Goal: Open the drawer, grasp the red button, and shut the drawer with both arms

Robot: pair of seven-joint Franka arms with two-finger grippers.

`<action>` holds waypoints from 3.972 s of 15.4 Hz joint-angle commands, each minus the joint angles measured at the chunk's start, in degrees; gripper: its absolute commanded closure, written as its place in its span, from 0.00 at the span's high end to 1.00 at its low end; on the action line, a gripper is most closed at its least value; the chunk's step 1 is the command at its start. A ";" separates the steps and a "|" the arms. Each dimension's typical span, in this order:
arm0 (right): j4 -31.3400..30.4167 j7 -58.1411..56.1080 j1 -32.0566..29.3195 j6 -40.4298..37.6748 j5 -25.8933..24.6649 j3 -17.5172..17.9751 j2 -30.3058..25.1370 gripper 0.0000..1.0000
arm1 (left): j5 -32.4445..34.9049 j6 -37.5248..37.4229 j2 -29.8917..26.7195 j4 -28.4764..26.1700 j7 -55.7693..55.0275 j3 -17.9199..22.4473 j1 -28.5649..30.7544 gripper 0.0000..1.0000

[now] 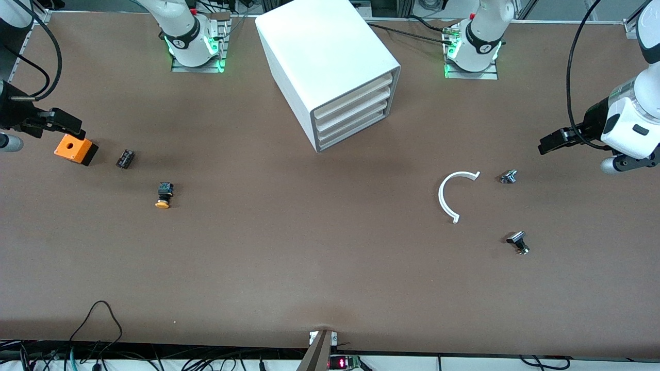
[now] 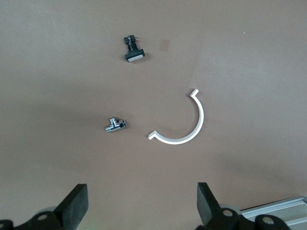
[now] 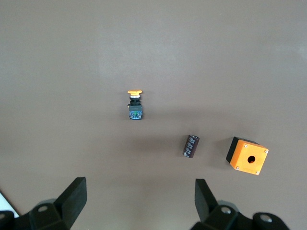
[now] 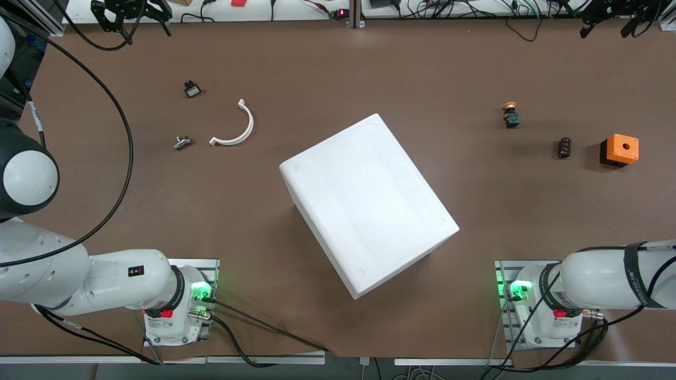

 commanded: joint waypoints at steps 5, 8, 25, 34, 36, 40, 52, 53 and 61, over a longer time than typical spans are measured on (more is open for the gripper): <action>-0.89 0.72 0.54 0.62 -0.17 0.19 -0.71 1.00 | -0.60 -0.68 0.72 2.06 0.78 -0.29 0.22 1.00; -0.89 0.81 0.63 0.71 -0.25 0.19 -0.80 1.00 | -0.68 -0.59 0.73 2.06 0.69 -0.29 0.22 1.00; -0.81 1.25 0.54 2.82 0.45 0.10 0.87 1.00 | -0.24 -6.65 9.77 2.85 1.21 -2.04 -1.63 1.00; -0.89 1.25 2.12 7.74 1.86 0.19 3.95 1.00 | -22.71 3.44 21.28 -7.07 1.30 -4.59 -5.57 1.00; -0.89 1.16 2.64 9.05 1.86 0.19 4.65 1.00 | -29.30 6.16 21.73 -11.89 2.43 -4.94 -7.34 1.00; -0.89 1.25 4.84 9.68 1.86 0.27 6.14 1.00 | -36.88 9.43 20.86 -19.20 16.05 -7.49 -7.43 1.00; -0.81 1.16 10.20 11.60 4.14 0.19 7.73 1.00 | -45.51 18.92 16.98 -32.48 25.21 -19.44 -7.61 0.98; -0.89 1.08 10.82 11.78 4.14 0.19 7.73 1.00 | -45.59 18.92 16.98 -32.57 25.21 -19.88 -7.61 0.95; -0.72 1.16 14.59 15.30 4.75 0.27 8.78 1.00 | -44.46 22.25 17.42 -32.93 27.41 -19.54 -7.43 0.00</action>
